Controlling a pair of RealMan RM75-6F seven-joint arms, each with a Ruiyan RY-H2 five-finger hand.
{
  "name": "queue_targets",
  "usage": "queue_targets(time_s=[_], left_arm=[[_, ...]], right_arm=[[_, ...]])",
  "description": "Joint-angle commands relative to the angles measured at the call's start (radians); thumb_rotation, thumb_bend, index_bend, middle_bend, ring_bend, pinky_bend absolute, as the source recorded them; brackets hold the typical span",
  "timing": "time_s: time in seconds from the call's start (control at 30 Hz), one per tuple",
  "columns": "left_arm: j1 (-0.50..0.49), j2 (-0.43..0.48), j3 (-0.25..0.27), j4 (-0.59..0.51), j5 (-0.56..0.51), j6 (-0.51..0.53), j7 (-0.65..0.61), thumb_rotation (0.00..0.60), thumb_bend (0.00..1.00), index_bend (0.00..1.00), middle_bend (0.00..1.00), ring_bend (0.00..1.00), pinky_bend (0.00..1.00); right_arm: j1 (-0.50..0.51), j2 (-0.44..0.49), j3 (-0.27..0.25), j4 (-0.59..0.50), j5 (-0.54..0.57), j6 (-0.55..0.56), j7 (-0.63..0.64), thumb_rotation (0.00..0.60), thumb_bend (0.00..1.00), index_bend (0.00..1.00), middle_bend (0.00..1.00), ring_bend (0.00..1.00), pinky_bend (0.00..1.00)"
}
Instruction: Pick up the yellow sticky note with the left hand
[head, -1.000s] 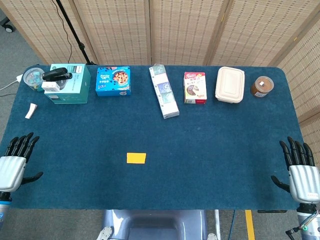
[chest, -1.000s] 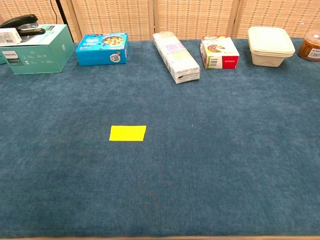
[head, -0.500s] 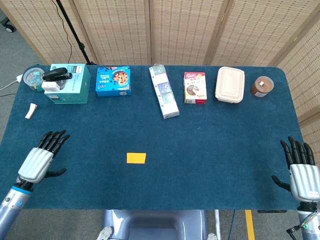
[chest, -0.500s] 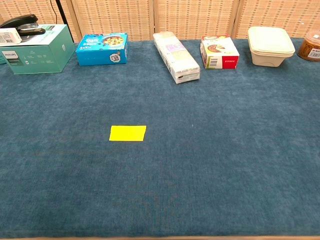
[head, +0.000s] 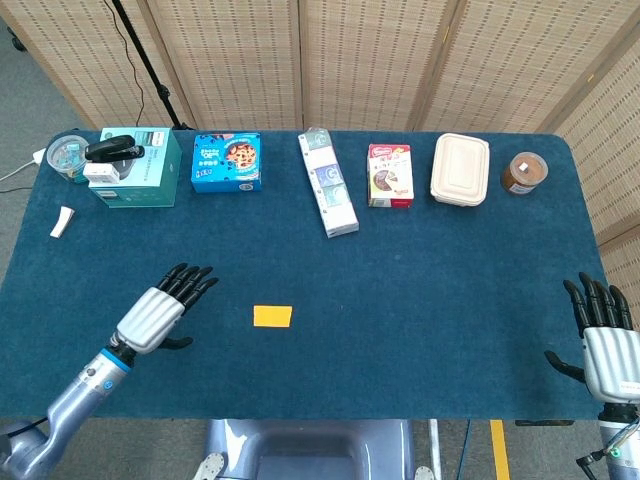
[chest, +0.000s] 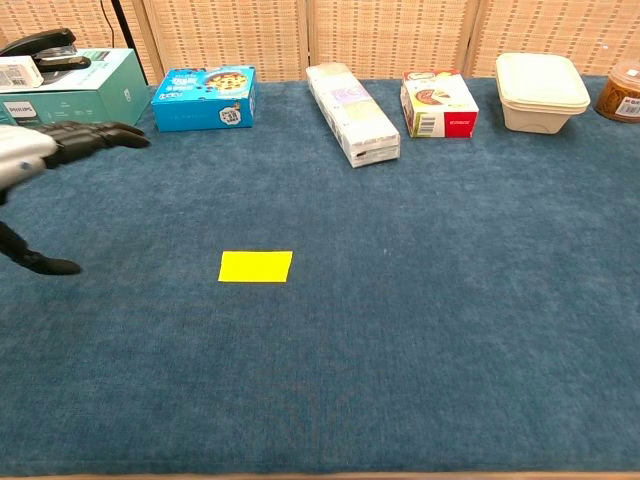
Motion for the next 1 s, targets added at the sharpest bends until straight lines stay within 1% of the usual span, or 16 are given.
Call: queue_targets(time_s=[0.03,0.17,0.33,0.5,0.73,1.0], left_arm=[[-0.030,-0.035,-0.014,-0.005,-0.035,-0.042,0.034,0.600,0.00,0.05,0.00,0.00,0.00],[-0.054,-0.075,-0.029,-0.001,-0.070,-0.073,0.083,0.600,0.00,0.12,0.00,0.00,0.00],[-0.074,-0.115,-0.036,0.005,-0.094,-0.090,0.125,0.600,0.00,0.15,0.00,0.00,0.00],[-0.098,-0.180,-0.035,0.030,-0.119,-0.116,0.186,0.600,0.00,0.15,0.00,0.00,0.00],[-0.102,-0.262,-0.043,0.107,-0.134,-0.078,0.236,0.600,0.00,0.12,0.00,0.00,0.00],[-0.115,-0.288,-0.043,0.117,-0.165,-0.090,0.263,0.600,0.00,0.09,0.00,0.00,0.00]], right_arm=[[0.001,0.002,0.001,0.000,0.002,-0.002,0.006,0.600,0.00,0.02,0.00,0.00,0.00],[0.001,0.006,0.002,0.000,0.005,-0.004,0.015,0.600,0.00,0.02,0.00,0.00,0.00],[0.003,0.009,0.003,-0.001,0.008,-0.009,0.023,0.600,0.00,0.02,0.00,0.00,0.00],[0.004,0.013,0.004,-0.002,0.012,-0.013,0.034,0.600,0.00,0.02,0.00,0.00,0.00],[0.006,0.019,0.007,-0.002,0.020,-0.019,0.050,0.600,0.00,0.02,0.00,0.00,0.00],[0.010,0.020,0.007,0.001,0.027,-0.031,0.055,0.600,0.00,0.02,0.00,0.00,0.00]])
